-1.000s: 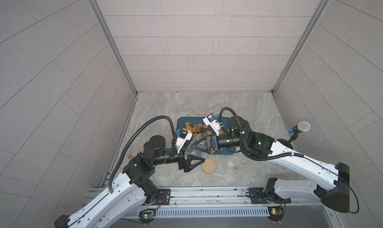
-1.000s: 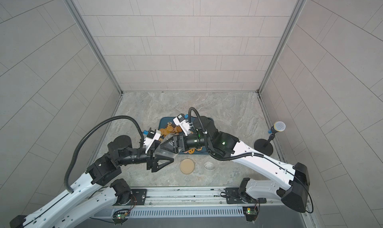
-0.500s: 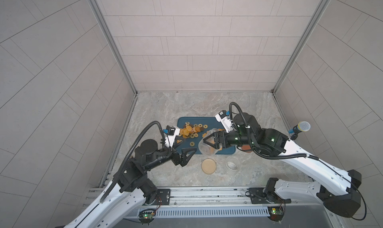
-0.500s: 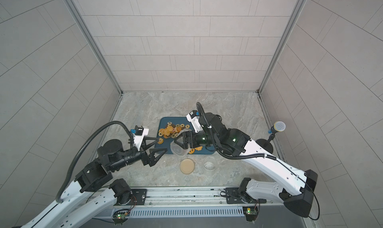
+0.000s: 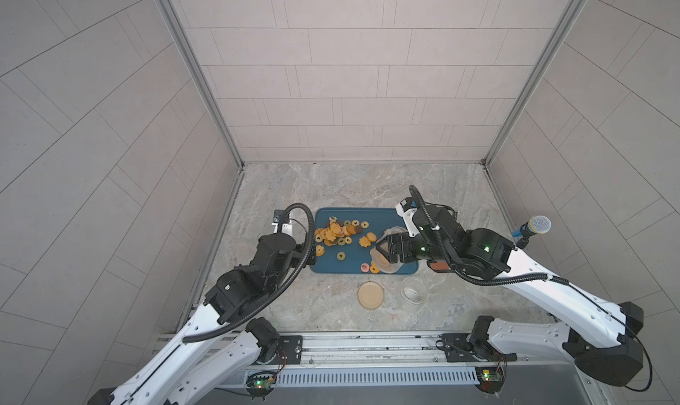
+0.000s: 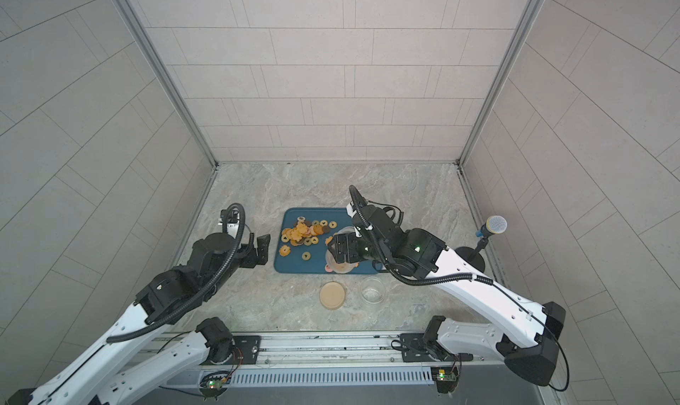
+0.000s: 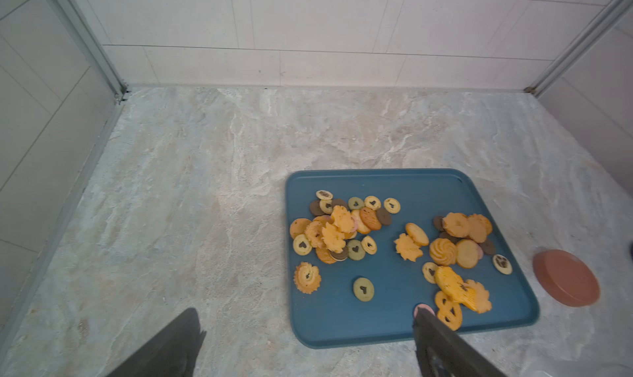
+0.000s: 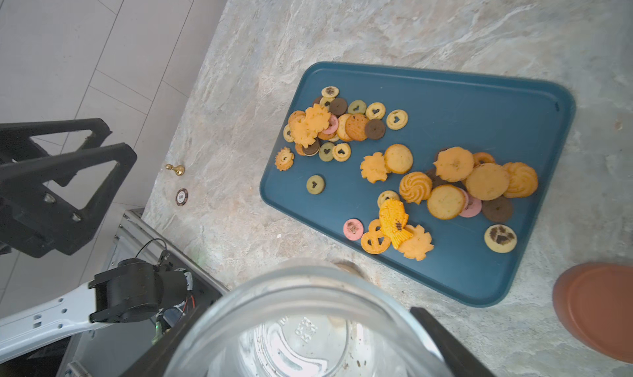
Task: Pour the cookies out of the jar
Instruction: Place the jar at the center of the board.
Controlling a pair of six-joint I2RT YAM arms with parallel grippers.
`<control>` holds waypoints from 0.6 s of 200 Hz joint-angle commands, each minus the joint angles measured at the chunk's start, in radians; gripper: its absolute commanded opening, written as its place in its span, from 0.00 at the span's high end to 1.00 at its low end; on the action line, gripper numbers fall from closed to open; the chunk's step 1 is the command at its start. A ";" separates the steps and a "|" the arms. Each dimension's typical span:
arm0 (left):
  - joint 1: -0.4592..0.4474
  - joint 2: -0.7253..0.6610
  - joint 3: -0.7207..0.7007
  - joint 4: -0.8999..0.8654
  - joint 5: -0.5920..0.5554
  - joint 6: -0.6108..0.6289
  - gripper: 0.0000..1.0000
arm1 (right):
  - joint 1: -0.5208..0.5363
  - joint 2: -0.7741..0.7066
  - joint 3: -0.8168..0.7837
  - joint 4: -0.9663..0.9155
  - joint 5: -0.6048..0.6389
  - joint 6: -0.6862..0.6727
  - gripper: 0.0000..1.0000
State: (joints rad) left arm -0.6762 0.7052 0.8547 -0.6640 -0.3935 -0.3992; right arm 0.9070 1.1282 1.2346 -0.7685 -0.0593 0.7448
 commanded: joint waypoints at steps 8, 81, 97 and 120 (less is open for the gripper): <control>0.125 0.061 0.052 -0.067 -0.006 -0.022 0.00 | 0.084 -0.019 -0.015 0.033 0.137 0.014 1.00; 0.415 0.097 -0.087 -0.016 0.333 -0.079 0.05 | 0.352 0.211 0.007 0.171 0.331 -0.070 1.00; 0.416 0.090 -0.085 -0.016 0.311 -0.077 0.05 | 0.372 0.280 0.014 0.237 0.307 -0.094 1.00; 0.417 0.096 -0.086 -0.021 0.303 -0.084 0.05 | 0.392 0.391 0.069 0.260 0.292 -0.143 1.00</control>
State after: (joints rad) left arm -0.2646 0.8059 0.7692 -0.6968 -0.0895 -0.4686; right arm 1.2846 1.4536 1.2278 -0.6167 0.2031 0.6636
